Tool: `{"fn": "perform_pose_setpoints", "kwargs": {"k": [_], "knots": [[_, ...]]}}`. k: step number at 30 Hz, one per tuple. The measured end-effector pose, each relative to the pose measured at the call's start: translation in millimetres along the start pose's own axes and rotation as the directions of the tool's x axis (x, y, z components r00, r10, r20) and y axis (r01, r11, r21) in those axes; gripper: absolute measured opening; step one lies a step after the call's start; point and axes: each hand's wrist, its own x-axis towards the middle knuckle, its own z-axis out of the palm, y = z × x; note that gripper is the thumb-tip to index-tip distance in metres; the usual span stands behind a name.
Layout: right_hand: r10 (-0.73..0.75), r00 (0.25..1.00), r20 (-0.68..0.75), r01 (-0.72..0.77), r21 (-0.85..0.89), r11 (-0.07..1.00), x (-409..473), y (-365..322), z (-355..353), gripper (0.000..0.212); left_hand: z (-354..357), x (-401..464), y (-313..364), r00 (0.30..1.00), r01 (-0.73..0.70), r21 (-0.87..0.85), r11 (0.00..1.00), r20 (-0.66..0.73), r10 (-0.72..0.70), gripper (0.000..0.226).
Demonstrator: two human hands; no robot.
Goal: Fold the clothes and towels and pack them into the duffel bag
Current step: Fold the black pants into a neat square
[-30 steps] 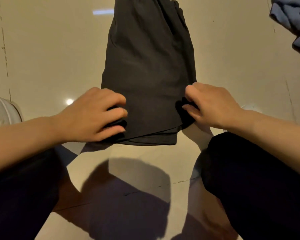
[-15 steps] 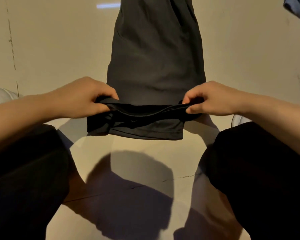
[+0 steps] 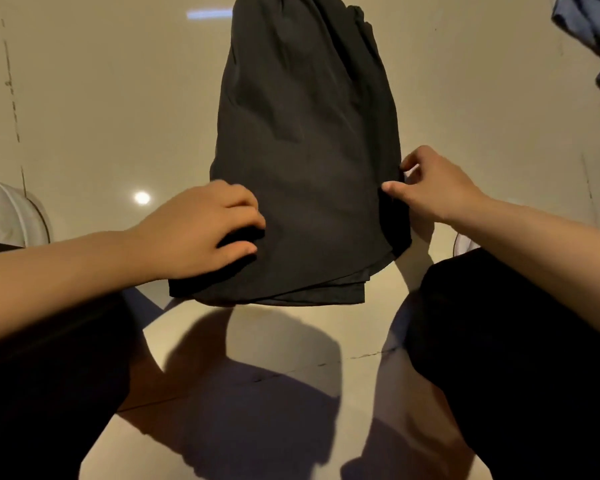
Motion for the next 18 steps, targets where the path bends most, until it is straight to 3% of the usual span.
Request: {"fn": "perform_pose_setpoints", "kwargs": {"k": [3, 5, 7, 9, 11, 14, 18], "knots": [[0.144, 0.976, 0.160, -0.191, 0.331, 0.924, 7, 3, 1, 0.031, 5, 2, -10, 0.968, 0.200, 0.014, 0.980, -0.159, -0.196, 0.052], [0.113, 0.972, 0.208, -0.194, 0.427, 0.883, 8, 2, -2, 0.020, 5, 5, -13, 0.867, 0.403, -0.166, 0.900, -0.246, -0.434, 0.048], [0.072, 0.981, 0.178, -0.144, 0.436, 0.888, 7, 1, -7, 0.017, 2, 11, -14, 0.682, 0.568, -0.479, 0.669, -0.179, -0.709, 0.041], [0.068, 0.992, 0.109, -0.109, 0.434, 0.894, 5, 5, -9, 0.020, 1, 16, -16, 0.532, 0.601, -0.703, 0.381, -0.004, -0.847, 0.043], [0.047, 0.993, 0.106, -0.090, 0.456, 0.885, 1, 8, -7, 0.025, -1, 21, -17, 0.511, 0.563, -0.774, 0.288, 0.052, -0.858, 0.046], [0.021, 0.983, 0.184, -0.092, 0.382, 0.920, -1, 4, -1, 0.014, -6, 30, -17, 0.516, 0.499, -0.844, 0.195, 0.108, -0.850, 0.051], [0.092, 0.980, 0.174, -0.146, 0.329, 0.933, 0, 1, 6, 0.017, -8, 44, -19, 0.498, 0.533, -0.832, 0.150, 0.166, -0.851, 0.061]]}}
